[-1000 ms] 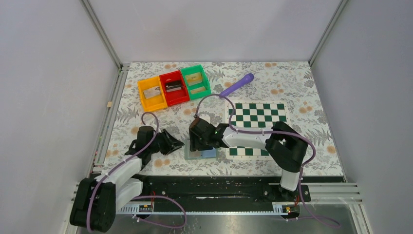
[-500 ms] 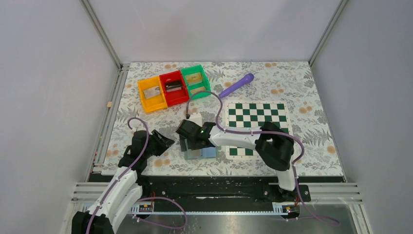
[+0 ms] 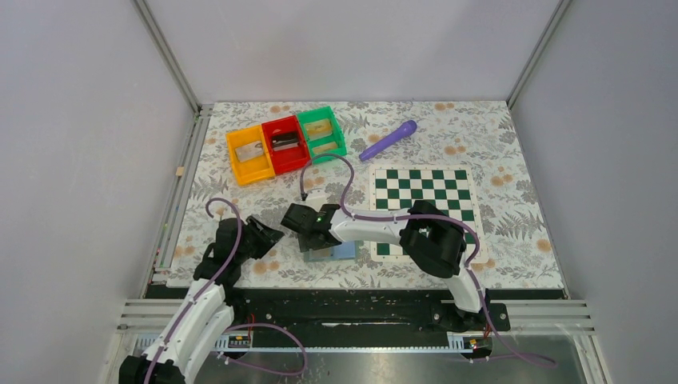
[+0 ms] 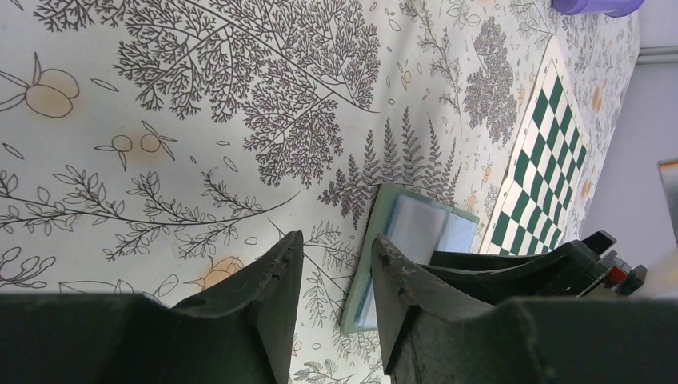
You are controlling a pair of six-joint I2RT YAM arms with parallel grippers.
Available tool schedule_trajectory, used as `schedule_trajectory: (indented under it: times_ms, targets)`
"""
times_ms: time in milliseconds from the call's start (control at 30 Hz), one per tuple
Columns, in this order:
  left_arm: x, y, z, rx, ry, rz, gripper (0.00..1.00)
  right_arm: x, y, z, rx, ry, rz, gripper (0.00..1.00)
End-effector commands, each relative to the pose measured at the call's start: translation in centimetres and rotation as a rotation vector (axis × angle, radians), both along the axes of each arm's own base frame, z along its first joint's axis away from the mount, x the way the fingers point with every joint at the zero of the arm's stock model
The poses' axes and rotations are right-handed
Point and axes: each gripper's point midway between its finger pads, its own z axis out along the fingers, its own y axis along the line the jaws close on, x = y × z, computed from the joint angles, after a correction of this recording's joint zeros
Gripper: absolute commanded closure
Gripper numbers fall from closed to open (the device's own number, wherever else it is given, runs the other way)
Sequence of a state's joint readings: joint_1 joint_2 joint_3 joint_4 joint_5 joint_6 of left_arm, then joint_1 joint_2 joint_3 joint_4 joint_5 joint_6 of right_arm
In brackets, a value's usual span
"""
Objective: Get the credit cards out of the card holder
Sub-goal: Remove the credit card from the card holder.
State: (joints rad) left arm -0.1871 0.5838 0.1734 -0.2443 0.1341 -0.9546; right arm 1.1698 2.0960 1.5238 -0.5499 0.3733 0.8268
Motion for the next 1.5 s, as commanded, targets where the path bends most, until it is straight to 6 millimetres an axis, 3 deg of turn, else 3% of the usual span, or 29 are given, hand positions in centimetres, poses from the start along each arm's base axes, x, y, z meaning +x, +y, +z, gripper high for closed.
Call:
schedule_trajectory:
  times_ms: [0,167,400,600,733,1100,1300,1467]
  targets:
    - [0.8,0.0,0.3,-0.01,-0.028,0.016,0.63,0.2,0.1,-0.1,-0.016,-0.026,-0.01,0.32]
    - [0.8,-0.4,0.0,-0.029,-0.021,0.001,0.62,0.2,0.7,0.4,0.045,-0.032,-0.003,0.49]
    - [0.9,-0.8,0.5,-0.044,-0.041,-0.026,0.62,-0.1,0.8,1.6,0.085,-0.036,0.0,0.51]
    - [0.8,-2.4,0.4,-0.086,-0.036,-0.115,0.62,0.0,0.8,2.8,0.132,-0.052,0.0,0.63]
    - [0.9,-3.6,0.3,-0.128,-0.028,-0.173,0.65,-0.1,1.1,3.3,0.253,-0.047,-0.011,0.72]
    - [0.8,-6.6,1.3,-0.182,-0.058,-0.32,0.76,-0.1,1.1,4.2,0.686,0.039,-0.109,0.8]
    - [0.5,-8.0,1.6,-0.165,-0.063,-0.369,0.86,0.2,1.1,5.4,0.829,0.042,-0.118,0.81]
    - [0.4,-8.7,0.9,-0.154,-0.032,-0.373,0.89,-0.1,1.2,6.2,0.945,0.063,-0.123,0.81]
